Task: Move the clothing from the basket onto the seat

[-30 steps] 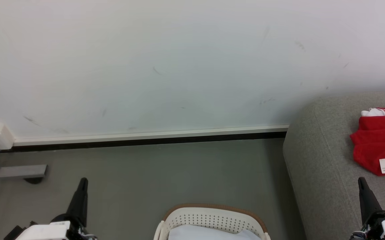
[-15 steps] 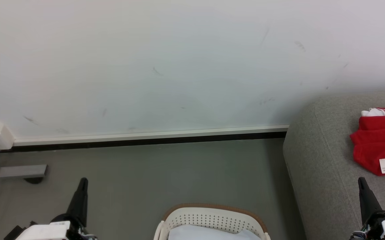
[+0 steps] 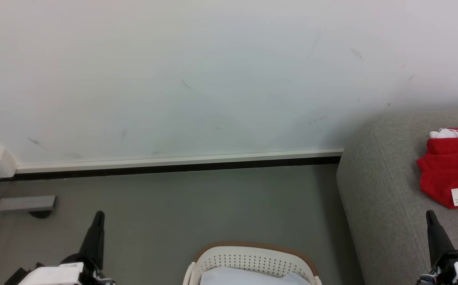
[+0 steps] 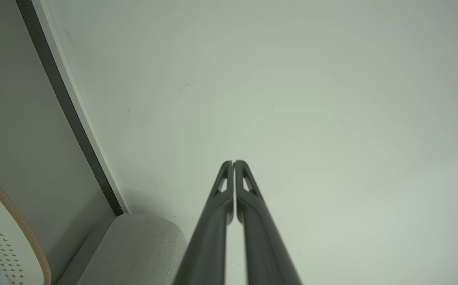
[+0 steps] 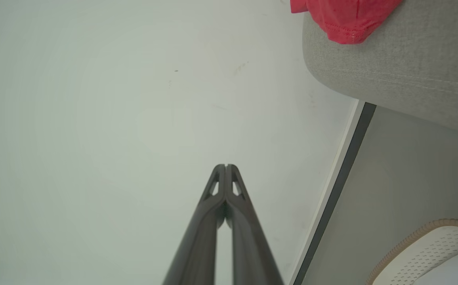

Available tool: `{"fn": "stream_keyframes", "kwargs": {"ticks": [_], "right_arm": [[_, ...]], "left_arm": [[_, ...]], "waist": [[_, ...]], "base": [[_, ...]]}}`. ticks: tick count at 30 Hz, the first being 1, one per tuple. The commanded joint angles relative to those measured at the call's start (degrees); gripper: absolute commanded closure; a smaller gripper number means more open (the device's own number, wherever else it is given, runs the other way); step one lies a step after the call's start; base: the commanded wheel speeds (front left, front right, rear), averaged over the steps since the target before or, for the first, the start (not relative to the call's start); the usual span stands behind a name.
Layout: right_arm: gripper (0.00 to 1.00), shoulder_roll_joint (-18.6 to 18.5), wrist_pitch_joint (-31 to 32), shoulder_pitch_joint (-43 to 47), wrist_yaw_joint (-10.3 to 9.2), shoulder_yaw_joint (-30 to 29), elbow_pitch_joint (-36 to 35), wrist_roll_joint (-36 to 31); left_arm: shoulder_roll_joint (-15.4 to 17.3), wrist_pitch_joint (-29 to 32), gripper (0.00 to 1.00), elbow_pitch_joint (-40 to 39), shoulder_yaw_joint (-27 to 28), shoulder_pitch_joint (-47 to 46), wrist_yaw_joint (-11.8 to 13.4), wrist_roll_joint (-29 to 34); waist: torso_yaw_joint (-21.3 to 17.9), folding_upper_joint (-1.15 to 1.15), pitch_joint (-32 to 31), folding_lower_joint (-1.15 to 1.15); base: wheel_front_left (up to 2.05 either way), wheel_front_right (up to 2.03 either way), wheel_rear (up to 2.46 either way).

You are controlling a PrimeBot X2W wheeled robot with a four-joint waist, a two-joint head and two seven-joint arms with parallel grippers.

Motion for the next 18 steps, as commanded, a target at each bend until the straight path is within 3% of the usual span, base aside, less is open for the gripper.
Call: {"fn": "stream_keyframes", "kwargs": {"ticks": [1, 18], "right_arm": [[1.00, 0.0, 0.2, -0.7, -0.12, -0.2, 0.2, -0.5], [1.00, 0.0, 0.2, -0.7, -0.12, -0.3, 0.2, -0.5]], "left_arm": [[0.4, 0.2, 1.00, -0.2, 0.1, -0.4, -0.3, -0.8], [0.4, 0.2, 1.00, -0.2, 0.1, -0.4, -0.3, -0.8]], "waist": [[0.0, 0.00, 0.0, 0.00], [0.0, 0.00, 0.0, 0.00]], "base": [[0.00, 0.00, 0.00], [0.00, 0.00, 0.00]]}}
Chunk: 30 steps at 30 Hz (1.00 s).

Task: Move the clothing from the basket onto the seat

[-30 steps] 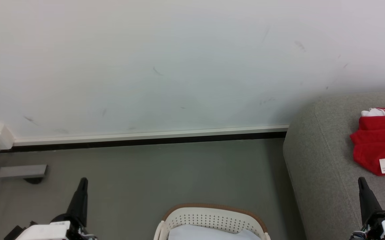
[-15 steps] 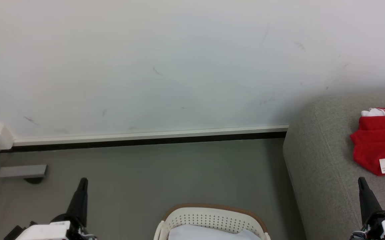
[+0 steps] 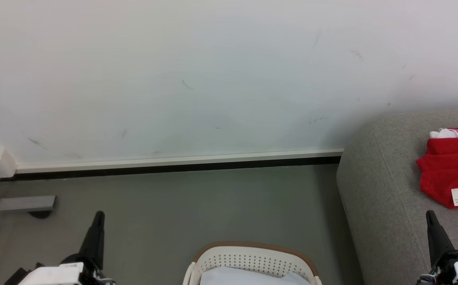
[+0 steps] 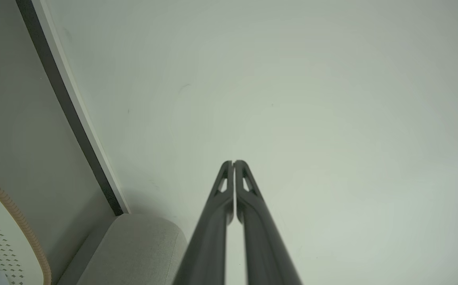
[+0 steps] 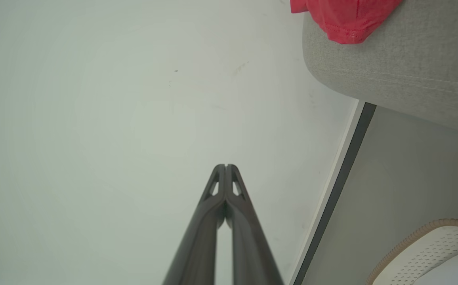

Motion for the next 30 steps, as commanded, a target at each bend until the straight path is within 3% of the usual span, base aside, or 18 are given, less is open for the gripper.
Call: {"fn": "stream_keyframes", "kwargs": {"ticks": [1, 30], "right_arm": [[1.00, 0.0, 0.2, -0.7, -0.12, -0.2, 0.2, -0.5], [1.00, 0.0, 0.2, -0.7, -0.12, -0.3, 0.2, -0.4]], "left_arm": [[0.4, 0.2, 1.00, -0.2, 0.1, -0.4, -0.3, -0.8], [0.4, 0.2, 1.00, -0.2, 0.1, -0.4, -0.3, -0.8]], "waist": [[0.0, 0.00, 0.0, 0.00], [0.0, 0.00, 0.0, 0.00]], "base": [[0.00, 0.00, 0.00], [0.00, 0.00, 0.00]]}}
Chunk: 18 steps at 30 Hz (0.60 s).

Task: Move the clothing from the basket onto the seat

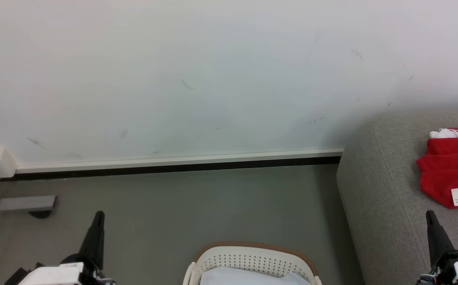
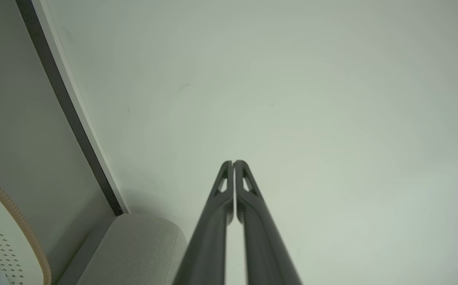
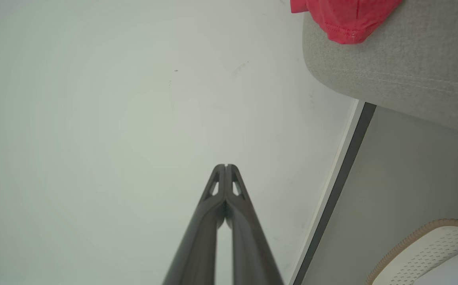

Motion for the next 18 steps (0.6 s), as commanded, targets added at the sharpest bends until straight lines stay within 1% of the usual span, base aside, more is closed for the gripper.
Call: {"fn": "stream_keyframes", "kwargs": {"ticks": [1, 18], "right_arm": [[1.00, 0.0, 0.2, -0.7, -0.12, -0.2, 0.2, -0.4], [1.00, 0.0, 0.2, -0.7, -0.12, -0.2, 0.2, -0.4]], "left_arm": [[0.4, 0.2, 1.00, -0.2, 0.1, -0.4, -0.3, -0.8], [0.4, 0.2, 1.00, -0.2, 0.1, -0.4, -0.3, -0.8]], "waist": [[0.0, 0.00, 0.0, 0.00], [0.0, 0.00, 0.0, 0.00]], "base": [[0.00, 0.00, 0.00], [0.00, 0.00, 0.00]]}}
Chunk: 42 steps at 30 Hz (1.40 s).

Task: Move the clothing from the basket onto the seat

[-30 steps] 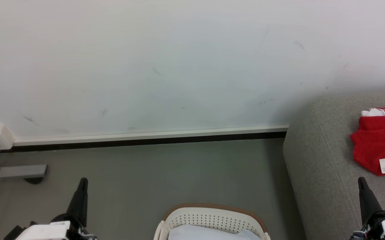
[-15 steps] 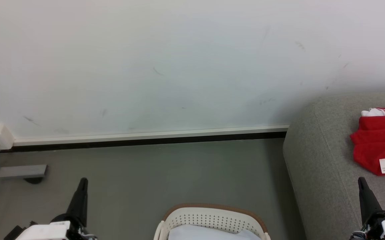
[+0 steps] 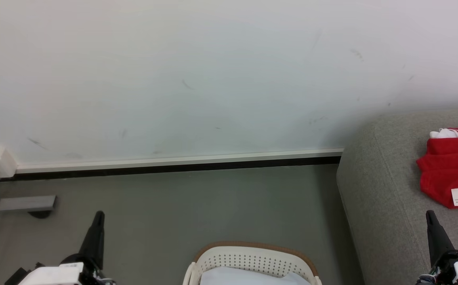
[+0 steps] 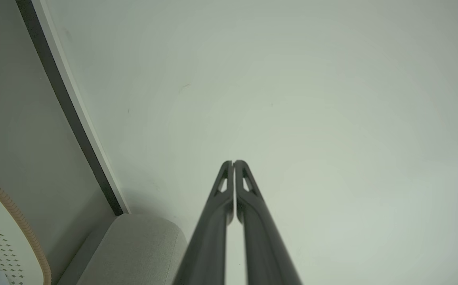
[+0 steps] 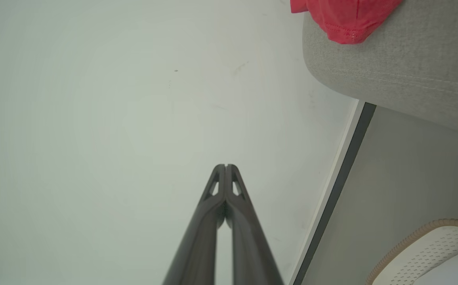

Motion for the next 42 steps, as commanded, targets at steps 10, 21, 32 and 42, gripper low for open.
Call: {"fn": "stream_keyframes", "kwargs": {"ticks": [10, 21, 32, 42], "right_arm": [[1.00, 0.0, 0.2, -0.7, -0.12, -0.2, 0.2, -0.4], [1.00, 0.0, 0.2, -0.7, -0.12, -0.3, 0.2, -0.4], [1.00, 0.0, 0.2, -0.7, -0.12, -0.2, 0.2, -0.4], [1.00, 0.0, 0.2, -0.7, -0.12, -0.3, 0.2, -0.4]], "left_arm": [[0.4, 0.2, 1.00, -0.2, 0.1, -0.4, -0.3, -0.8], [0.4, 0.2, 1.00, -0.2, 0.1, -0.4, -0.3, -0.8], [0.4, 0.2, 1.00, -0.2, 0.1, -0.4, -0.3, -0.8], [0.4, 0.2, 1.00, -0.2, 0.1, -0.4, -0.3, -0.8]], "waist": [[0.0, 0.00, 0.0, 0.00], [0.0, 0.00, 0.0, 0.00], [0.0, 0.00, 0.0, 0.00], [0.0, 0.00, 0.0, 0.00]], "base": [[0.00, 0.00, 0.00], [0.00, 0.00, 0.00], [0.00, 0.00, 0.00], [0.00, 0.00, 0.00]]}}
